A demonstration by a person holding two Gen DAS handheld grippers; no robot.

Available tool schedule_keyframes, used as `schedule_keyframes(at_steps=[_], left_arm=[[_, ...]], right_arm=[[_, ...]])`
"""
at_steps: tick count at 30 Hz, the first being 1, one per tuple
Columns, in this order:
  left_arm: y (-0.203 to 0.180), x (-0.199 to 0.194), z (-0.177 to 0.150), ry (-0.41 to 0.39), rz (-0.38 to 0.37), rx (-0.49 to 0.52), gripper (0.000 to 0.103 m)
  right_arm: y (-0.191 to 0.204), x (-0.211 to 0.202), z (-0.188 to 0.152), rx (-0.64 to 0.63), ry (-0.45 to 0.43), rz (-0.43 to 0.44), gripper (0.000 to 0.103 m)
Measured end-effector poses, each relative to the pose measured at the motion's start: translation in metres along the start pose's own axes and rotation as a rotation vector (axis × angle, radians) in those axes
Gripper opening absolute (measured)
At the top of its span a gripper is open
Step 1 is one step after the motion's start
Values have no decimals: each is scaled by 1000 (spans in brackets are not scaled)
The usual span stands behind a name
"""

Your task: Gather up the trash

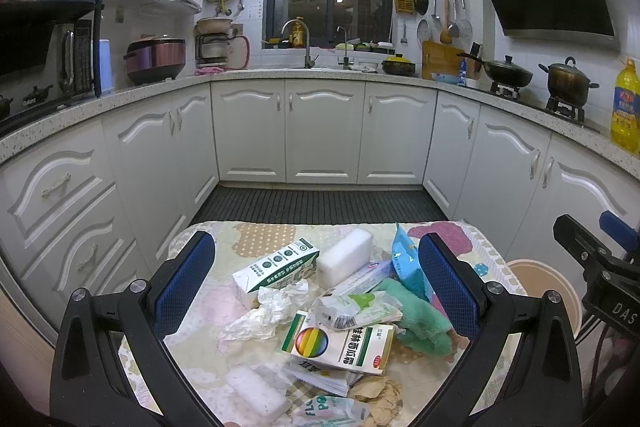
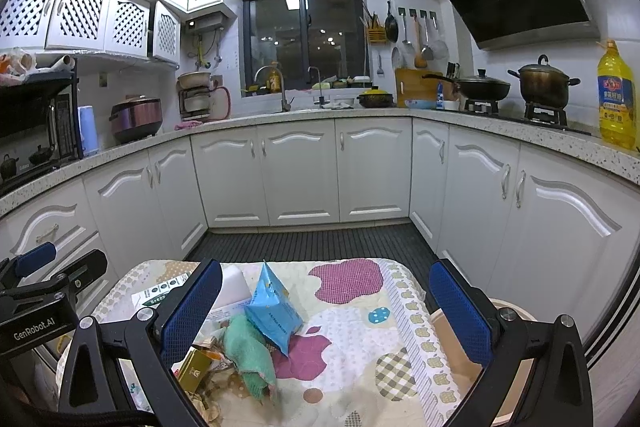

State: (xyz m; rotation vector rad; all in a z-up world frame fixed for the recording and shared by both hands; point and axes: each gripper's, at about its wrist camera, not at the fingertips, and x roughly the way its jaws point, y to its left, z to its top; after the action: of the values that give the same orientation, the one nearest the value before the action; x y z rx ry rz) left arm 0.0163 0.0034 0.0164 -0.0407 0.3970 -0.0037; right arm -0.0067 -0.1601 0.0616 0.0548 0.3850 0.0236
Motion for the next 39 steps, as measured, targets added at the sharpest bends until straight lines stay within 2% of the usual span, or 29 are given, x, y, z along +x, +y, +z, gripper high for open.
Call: schedule_keyframes(at_steps=[16,27,34,39], left_arm=[[3,2,-1,7,0,-3,101],[9,10,-9,44,-5,-13,101],[27,20,-16,113,-23,-21,101],[60,31,-21,191,-35,-54,101]], right_arm=[[4,3,-3,-16,6,4,103],[8,9,-10,-35,36,22,103],[12,17,-17,-55,76,51,103],[17,26,-23,-68,125,94,103]])
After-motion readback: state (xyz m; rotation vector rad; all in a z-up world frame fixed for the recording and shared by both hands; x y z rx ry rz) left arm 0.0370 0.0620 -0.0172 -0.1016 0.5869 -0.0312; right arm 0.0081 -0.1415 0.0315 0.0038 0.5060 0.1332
